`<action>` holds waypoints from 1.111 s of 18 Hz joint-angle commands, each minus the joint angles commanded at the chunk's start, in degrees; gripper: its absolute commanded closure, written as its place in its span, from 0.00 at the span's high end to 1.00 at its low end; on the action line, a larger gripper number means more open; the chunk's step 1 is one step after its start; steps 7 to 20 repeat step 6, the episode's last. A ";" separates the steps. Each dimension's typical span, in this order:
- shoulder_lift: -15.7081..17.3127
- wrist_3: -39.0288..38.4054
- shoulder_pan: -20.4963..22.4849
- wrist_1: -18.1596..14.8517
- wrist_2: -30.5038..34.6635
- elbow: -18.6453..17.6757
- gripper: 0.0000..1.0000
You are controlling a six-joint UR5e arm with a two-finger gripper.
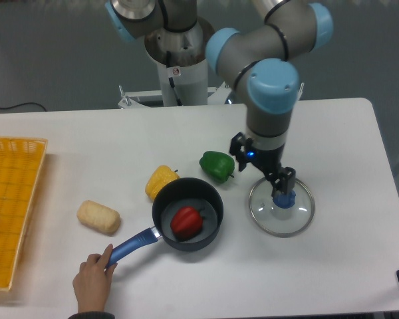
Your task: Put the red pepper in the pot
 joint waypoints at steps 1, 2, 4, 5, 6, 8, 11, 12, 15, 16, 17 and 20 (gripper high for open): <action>-0.17 1.15 0.09 0.09 0.09 0.09 1.00; -0.26 1.77 0.09 0.09 0.26 0.09 1.00; -0.44 2.22 0.44 0.09 0.53 0.00 1.00; -0.44 2.30 0.44 0.09 0.53 -0.09 1.00; -0.44 2.22 0.44 0.09 0.53 -0.09 1.00; -0.44 2.22 0.44 0.09 0.53 -0.09 1.00; -0.44 2.22 0.44 0.09 0.53 -0.09 1.00; -0.44 2.22 0.44 0.09 0.53 -0.09 1.00; -0.44 2.22 0.44 0.09 0.53 -0.09 1.00; -0.44 2.22 0.44 0.09 0.53 -0.09 1.00; -0.44 2.22 0.44 0.09 0.53 -0.09 1.00; -0.44 2.22 0.44 0.09 0.53 -0.09 1.00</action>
